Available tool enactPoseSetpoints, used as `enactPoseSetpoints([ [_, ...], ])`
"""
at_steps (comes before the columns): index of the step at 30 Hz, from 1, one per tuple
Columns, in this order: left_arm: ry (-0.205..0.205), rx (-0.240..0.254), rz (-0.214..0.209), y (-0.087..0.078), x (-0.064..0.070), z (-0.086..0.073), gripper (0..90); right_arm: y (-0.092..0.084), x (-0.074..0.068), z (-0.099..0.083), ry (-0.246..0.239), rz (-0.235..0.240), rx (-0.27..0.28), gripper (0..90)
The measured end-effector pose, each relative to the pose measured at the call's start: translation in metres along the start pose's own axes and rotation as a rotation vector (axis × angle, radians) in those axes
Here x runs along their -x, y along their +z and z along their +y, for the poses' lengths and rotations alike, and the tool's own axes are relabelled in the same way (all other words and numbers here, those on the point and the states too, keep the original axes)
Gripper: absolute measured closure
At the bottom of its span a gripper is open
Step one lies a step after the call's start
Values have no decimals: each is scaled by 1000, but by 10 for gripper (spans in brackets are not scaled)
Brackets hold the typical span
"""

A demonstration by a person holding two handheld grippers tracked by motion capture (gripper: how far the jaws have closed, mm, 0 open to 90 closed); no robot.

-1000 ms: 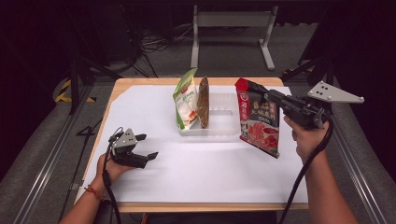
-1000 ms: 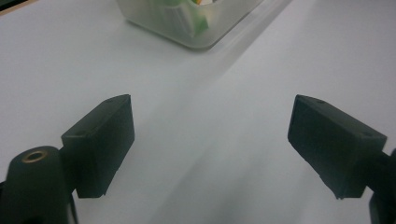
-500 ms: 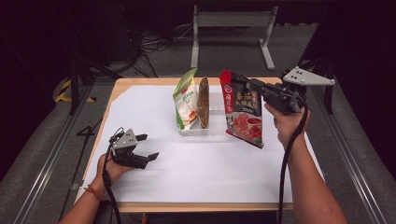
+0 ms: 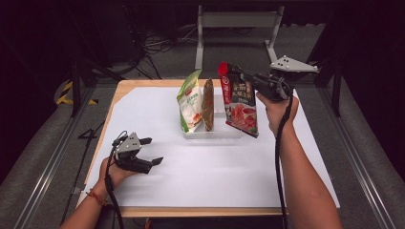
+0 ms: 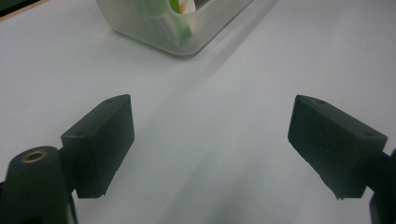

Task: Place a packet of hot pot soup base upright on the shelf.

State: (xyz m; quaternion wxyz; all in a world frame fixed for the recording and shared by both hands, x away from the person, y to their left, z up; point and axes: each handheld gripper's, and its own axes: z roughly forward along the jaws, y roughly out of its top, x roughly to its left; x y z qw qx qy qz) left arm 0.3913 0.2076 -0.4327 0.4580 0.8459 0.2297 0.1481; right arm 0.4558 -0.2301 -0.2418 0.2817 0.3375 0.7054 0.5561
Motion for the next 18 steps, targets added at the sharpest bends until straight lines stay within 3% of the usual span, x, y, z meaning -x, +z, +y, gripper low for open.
enactPoseSetpoints([
  [6, 0, 4, -7, 0, 0, 0, 153, 22, 2, 1, -21, -27, -27, 884],
  [18, 2, 6, -21, 0, 1, 0, 152, 64, 6, -2, -3, -37, -29, 883],
])
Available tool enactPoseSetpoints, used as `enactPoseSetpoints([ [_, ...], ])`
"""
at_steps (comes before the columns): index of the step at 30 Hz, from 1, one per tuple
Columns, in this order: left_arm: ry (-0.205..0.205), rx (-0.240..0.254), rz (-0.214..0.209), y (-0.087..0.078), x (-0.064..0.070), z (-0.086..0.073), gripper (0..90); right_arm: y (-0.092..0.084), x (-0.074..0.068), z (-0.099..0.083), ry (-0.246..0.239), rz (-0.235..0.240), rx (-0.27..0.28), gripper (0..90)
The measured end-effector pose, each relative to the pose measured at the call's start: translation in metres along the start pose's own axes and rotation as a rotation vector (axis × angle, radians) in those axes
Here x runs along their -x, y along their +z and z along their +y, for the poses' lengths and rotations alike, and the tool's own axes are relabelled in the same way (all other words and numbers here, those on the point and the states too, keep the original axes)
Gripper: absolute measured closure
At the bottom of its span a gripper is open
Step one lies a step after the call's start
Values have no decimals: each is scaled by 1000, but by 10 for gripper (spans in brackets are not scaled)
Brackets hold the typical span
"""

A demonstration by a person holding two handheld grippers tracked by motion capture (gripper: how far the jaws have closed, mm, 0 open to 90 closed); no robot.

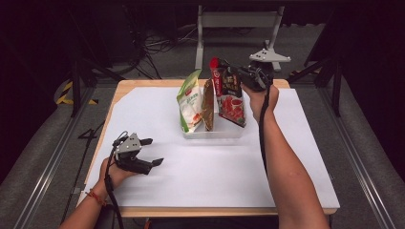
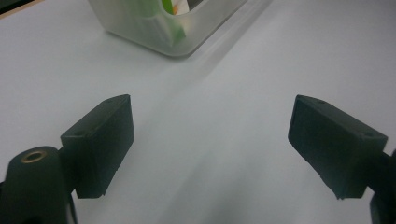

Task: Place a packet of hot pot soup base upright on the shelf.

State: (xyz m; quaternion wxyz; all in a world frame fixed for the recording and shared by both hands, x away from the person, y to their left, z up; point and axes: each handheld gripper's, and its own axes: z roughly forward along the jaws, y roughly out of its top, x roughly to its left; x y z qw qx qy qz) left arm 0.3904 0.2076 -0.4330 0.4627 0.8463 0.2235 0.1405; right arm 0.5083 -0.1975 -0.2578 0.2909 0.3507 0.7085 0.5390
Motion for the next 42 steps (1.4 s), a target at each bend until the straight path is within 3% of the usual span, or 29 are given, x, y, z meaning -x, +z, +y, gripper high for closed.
enactPoseSetpoints([
  [5, 0, -3, -3, 0, 0, 0, 152, 10, -2, -2, -17, -3, 4, 882],
  [11, 0, 0, -2, -1, 0, 0, 152, 16, 0, -6, 6, 3, 34, 883],
  [17, 1, 0, -1, -1, 0, 0, 152, 16, 2, -7, -1, -13, 42, 881],
  [21, 1, -2, 1, -1, 0, -1, 152, 12, 0, -12, 10, 9, 64, 879],
  [24, 1, -4, -3, 0, 0, -1, 152, 10, -3, -16, -10, 9, 72, 878],
  [27, 5, -4, 0, 0, 1, 0, 151, 10, -6, -29, -78, 6, 35, 873],
  [31, -2, -10, -2, 0, 0, 0, 151, 5, -1, -37, -41, 38, 61, 865],
  [36, 1, -12, -4, 1, 1, 0, 151, -3, 3, -44, -57, 46, 62, 828],
  [40, 2, -19, -6, 2, 1, 0, 150, -9, 7, -50, -48, 80, 64, 760],
  [42, 5, -20, -4, 2, 1, 0, 150, -12, 5, -50, -52, 92, 60, 678],
])
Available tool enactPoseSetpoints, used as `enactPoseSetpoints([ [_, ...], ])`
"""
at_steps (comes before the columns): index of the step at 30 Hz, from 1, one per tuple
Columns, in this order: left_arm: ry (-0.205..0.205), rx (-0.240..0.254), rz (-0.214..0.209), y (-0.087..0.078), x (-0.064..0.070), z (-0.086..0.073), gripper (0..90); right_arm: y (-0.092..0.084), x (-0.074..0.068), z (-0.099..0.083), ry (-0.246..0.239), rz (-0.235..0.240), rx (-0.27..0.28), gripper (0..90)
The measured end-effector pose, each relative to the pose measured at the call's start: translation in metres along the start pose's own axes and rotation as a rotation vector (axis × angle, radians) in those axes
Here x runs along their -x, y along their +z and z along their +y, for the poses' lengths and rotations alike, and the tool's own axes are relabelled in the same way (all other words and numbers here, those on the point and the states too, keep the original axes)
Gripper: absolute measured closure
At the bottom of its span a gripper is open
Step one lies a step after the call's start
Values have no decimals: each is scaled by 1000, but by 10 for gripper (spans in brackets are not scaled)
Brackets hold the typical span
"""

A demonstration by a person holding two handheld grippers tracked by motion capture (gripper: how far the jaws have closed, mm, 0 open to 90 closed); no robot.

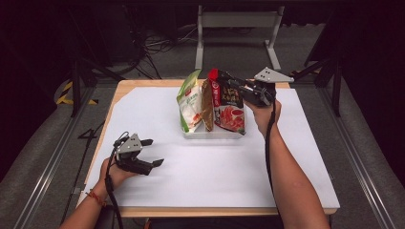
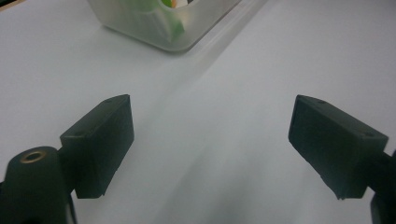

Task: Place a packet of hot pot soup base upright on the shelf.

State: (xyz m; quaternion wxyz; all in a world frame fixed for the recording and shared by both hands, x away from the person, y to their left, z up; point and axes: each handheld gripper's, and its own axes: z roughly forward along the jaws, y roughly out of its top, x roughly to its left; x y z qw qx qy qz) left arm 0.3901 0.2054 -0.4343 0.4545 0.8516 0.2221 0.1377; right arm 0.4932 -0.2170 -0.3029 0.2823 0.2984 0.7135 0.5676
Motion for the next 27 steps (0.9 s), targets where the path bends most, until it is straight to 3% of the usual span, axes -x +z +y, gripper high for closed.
enactPoseSetpoints([
  [4, 0, -3, -1, 1, 0, 0, 150, -5, -6, 2, -45, -15, -15, 672],
  [9, 0, -8, -1, 1, 1, 0, 150, -21, -9, 5, -67, -42, -29, 673],
  [16, 0, -11, 3, 2, 1, 0, 150, -32, -8, 0, -50, -31, -46, 693],
  [20, 0, -5, 10, 1, 1, 1, 150, -35, -13, -8, -65, -22, -75, 768],
  [23, -3, -2, 12, 0, 1, 1, 150, -40, -18, -17, -87, -3, -119, 882],
  [26, 3, -5, 12, 1, 1, 1, 150, -44, -20, -22, -90, 8, -138, 900],
  [27, 6, -6, 12, 0, 1, 1, 150, -48, -22, -26, -98, 5, -169, 900],
])
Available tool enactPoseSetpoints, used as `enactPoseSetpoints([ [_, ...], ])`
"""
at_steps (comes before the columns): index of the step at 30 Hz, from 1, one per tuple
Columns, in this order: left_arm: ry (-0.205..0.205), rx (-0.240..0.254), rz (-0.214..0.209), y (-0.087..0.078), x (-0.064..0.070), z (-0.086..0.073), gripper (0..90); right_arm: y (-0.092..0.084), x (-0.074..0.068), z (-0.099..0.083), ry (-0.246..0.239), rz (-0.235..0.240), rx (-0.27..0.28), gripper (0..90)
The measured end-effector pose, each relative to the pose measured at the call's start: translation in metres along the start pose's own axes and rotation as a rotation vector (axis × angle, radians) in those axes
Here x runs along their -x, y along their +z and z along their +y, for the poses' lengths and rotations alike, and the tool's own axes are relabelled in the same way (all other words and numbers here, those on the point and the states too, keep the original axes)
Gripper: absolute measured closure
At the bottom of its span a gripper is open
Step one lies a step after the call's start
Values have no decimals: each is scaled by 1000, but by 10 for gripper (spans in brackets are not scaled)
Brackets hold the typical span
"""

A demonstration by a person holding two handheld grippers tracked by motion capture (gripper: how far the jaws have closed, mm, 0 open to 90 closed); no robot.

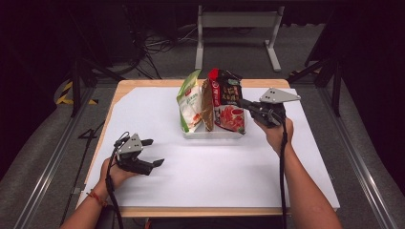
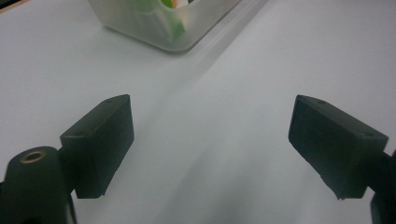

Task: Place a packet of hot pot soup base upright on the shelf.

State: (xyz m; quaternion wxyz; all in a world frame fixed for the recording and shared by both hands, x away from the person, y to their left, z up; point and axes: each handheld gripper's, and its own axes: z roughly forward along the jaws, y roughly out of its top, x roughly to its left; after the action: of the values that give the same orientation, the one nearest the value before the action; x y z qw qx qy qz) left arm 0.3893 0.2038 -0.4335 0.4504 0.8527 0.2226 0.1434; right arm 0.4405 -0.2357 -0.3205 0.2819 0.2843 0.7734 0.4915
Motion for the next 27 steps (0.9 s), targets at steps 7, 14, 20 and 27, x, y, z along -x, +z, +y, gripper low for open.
enactPoseSetpoints([
  [7, -4, -1, 3, 0, 0, 0, 150, -6, -9, -22, -44, -8, -127, 900],
  [14, -3, -1, 2, 0, 0, 0, 150, -5, -13, -44, -53, -3, -215, 900],
  [20, -2, -1, 0, 0, 0, 0, 149, 3, -14, -55, -49, -1, -257, 900],
  [27, -1, -1, -2, -1, 0, 0, 149, 17, -19, -61, -72, -18, -316, 900],
])
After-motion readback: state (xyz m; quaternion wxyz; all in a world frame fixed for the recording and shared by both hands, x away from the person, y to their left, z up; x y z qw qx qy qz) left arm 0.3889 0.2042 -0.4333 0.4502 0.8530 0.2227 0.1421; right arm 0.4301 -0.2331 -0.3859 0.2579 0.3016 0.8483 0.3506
